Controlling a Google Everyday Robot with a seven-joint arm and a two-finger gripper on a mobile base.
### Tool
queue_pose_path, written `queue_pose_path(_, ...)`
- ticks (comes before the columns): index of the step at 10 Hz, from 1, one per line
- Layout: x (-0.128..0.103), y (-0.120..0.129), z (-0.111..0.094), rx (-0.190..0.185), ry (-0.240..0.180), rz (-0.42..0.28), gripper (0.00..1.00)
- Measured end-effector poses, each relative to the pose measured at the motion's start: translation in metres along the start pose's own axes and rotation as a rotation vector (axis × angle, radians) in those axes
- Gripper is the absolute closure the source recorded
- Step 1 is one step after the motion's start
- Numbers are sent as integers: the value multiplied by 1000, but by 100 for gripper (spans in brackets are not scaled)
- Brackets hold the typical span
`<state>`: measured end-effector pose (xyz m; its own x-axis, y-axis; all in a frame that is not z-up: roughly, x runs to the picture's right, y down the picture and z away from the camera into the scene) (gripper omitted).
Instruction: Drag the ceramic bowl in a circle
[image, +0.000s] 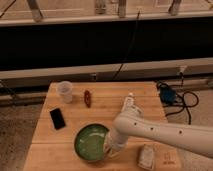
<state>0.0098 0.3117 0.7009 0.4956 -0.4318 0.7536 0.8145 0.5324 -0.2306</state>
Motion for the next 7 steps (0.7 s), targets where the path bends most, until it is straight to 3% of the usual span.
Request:
queue_pose_path(2,-5,-1,-3,-2,15,-24,25)
queue_pose_path(3,-3,-2,-3,1,14,-17,22)
queue_pose_path(4,6,-3,-3,-2,14,-9,24)
queue_pose_path(7,15,-34,-2,-6,23,-13,52)
